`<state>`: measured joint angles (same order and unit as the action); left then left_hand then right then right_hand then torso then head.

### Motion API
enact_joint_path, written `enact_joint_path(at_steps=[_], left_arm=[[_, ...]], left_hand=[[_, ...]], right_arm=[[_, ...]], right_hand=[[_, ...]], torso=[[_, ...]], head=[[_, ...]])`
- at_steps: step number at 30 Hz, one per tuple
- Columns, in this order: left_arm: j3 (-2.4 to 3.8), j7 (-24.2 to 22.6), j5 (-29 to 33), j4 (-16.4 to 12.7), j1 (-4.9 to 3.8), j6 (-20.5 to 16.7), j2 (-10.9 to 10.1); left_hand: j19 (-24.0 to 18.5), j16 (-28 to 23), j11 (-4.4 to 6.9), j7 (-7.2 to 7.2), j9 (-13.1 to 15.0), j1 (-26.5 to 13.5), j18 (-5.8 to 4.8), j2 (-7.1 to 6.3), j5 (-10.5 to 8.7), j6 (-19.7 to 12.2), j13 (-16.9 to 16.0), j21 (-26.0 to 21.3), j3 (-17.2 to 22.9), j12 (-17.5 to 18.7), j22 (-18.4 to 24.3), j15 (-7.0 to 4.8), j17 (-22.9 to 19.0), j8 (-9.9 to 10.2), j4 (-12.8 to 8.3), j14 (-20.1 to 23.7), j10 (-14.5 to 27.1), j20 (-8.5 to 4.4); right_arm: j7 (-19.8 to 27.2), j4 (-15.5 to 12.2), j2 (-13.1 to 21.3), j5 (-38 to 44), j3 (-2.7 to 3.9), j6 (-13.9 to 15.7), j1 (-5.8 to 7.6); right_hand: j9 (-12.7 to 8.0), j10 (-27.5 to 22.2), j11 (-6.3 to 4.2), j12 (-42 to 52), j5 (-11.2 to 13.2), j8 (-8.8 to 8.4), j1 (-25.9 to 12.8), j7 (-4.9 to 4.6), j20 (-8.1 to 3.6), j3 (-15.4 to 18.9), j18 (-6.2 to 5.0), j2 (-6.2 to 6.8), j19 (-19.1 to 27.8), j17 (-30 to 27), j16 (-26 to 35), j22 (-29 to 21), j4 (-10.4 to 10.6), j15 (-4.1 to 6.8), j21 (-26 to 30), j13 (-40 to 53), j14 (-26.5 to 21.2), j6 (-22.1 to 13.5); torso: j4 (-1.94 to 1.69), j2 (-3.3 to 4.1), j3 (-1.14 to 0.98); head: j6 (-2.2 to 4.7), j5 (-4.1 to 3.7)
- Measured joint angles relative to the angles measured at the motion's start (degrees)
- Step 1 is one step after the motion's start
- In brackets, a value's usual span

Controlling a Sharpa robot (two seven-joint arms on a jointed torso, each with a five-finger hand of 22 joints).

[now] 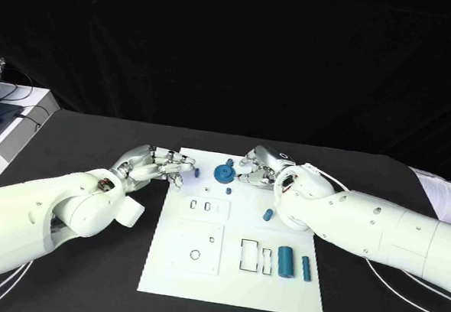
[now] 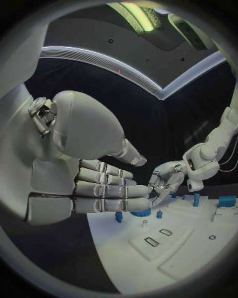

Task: Assemble the parts on the task board

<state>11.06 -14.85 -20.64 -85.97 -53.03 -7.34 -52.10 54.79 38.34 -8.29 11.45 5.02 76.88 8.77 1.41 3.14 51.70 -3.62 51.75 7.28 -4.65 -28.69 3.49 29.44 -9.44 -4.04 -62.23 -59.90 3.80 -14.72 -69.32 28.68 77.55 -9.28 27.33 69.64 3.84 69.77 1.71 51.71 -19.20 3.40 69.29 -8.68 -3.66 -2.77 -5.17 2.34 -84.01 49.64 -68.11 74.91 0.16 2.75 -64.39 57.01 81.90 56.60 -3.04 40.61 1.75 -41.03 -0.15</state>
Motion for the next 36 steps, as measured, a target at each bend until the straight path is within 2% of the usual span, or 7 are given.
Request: enact_joint_path(at_steps=[7,12,17,24,27,31,36], left_arm=[[0.00,0.0,0.0,0.4,0.02,0.0,-0.1],[0.00,-0.2,0.2,0.5,0.03,0.0,-0.1],[0.00,-0.7,0.8,0.8,0.09,0.1,-0.1],[0.01,-1.5,1.5,0.9,0.40,0.6,0.1],[0.01,-1.7,1.5,0.9,0.78,0.9,0.2],[0.00,-1.8,1.6,0.9,1.00,1.2,0.2],[0.00,-1.9,1.6,1.2,1.14,1.4,0.3]], left_hand=[[0.0,-0.4,0.00,0.00,0.0,0.0,-0.03,0.00,0.00,0.0,0.0,-0.9,0.2,0.0,0.1,0.22,-0.5,0.0,-0.2,0.2,0.0,0.01],[-0.9,-3.9,0.00,-0.12,0.0,0.0,-0.04,0.00,0.00,-0.1,0.0,-4.0,0.0,0.0,2.1,0.51,-2.5,-0.2,-0.3,0.9,0.0,0.39],[-0.9,-5.4,1.34,-2.98,0.2,0.0,-0.05,0.00,0.00,2.8,0.0,-5.3,0.2,-1.0,2.9,0.30,-3.3,-1.0,-0.6,1.1,-3.1,0.39],[-0.3,-5.8,2.86,-3.44,-1.2,0.8,-0.05,-0.85,0.00,5.8,0.1,-5.5,0.7,0.5,3.2,-0.92,-3.3,3.8,-1.5,-0.1,-9.3,-0.11],[0.2,-5.3,3.06,-2.94,-1.2,1.1,-0.06,-1.09,0.00,5.7,0.0,-5.0,0.3,0.5,2.9,-1.05,-2.6,5.1,-1.9,-0.9,-9.6,-0.65],[0.3,-4.6,2.19,-2.62,-1.2,1.1,-0.40,-1.14,0.00,5.3,0.0,-4.4,0.0,0.5,2.4,-1.04,-1.9,5.3,-2.1,-1.0,-7.8,-0.75],[0.6,-1.9,2.25,-2.62,-1.1,1.1,-0.43,-1.14,0.00,5.3,0.0,-2.2,-1.2,0.5,0.9,-1.14,0.2,5.3,-2.4,-1.2,-6.9,-1.01]], right_arm=[[1.1,-4.1,5.3,-3.8,0.47,2.5,0.50],[4.5,-6.6,10.7,-8.9,0.68,3.1,1.60],[11.8,-7.7,16.4,-15.7,0.75,2.5,2.50],[20.8,-5.2,20.9,-22.2,0.73,0.2,2.72],[23.3,-3.1,21.8,-23.3,0.72,-0.7,2.58],[25.4,-0.6,22.2,-23.7,0.66,-1.6,1.70],[26.7,2.1,21.2,-23.3,0.54,-2.3,0.32]], right_hand=[[0.0,0.0,0.00,-0.3,0.3,0.00,0.9,-0.05,0.00,-0.6,0.01,0.89,0.0,-0.5,0.3,0.0,-0.6,0.00,0.4,-0.2,0.0,-0.1],[0.0,-0.1,-0.04,-0.3,1.1,0.00,3.4,-0.16,0.00,-0.9,0.22,0.76,0.0,-0.6,0.3,0.0,-3.2,0.00,0.4,-0.3,0.0,-0.3],[0.0,-0.6,-0.21,-0.9,0.0,0.00,5.4,-0.02,0.00,-0.9,0.33,1.16,0.0,-1.2,1.1,0.0,-5.8,0.00,1.8,-0.9,0.0,-0.2],[0.0,-0.6,-0.22,-1.5,-0.7,0.00,7.3,0.14,0.00,-0.9,0.33,2.26,0.0,-0.9,1.3,0.0,-7.7,0.24,1.8,-1.3,-0.1,0.1],[0.0,-0.7,-0.99,-1.5,-0.9,0.00,8.0,1.20,-0.22,-1.0,0.32,2.74,0.1,-0.5,1.7,0.0,-7.8,0.64,1.8,-1.3,0.0,-1.2],[0.0,-0.5,-1.39,-1.5,-0.9,0.00,8.5,1.33,-0.44,-1.0,0.32,3.18,0.0,-0.2,1.7,0.0,-7.8,0.64,1.5,-1.2,0.0,-1.4],[0.0,-0.2,-1.24,-1.5,-0.9,0.00,8.9,1.22,-0.44,-1.0,0.32,3.64,0.0,0.3,1.7,0.0,-7.8,0.64,1.4,-0.8,0.0,-1.5]], torso=[[0.03,-0.08,0.01],[0.12,-0.11,0.01],[0.32,-0.13,-0.12],[0.64,-0.19,-0.54],[0.74,-0.20,-0.75],[0.85,-0.20,-0.92],[0.87,-0.14,-0.99]], head=[[0.16,-0.02],[0.43,-0.17],[0.87,-0.39],[1.22,-0.93],[1.24,-1.27],[1.15,-1.63],[0.80,-1.84]])
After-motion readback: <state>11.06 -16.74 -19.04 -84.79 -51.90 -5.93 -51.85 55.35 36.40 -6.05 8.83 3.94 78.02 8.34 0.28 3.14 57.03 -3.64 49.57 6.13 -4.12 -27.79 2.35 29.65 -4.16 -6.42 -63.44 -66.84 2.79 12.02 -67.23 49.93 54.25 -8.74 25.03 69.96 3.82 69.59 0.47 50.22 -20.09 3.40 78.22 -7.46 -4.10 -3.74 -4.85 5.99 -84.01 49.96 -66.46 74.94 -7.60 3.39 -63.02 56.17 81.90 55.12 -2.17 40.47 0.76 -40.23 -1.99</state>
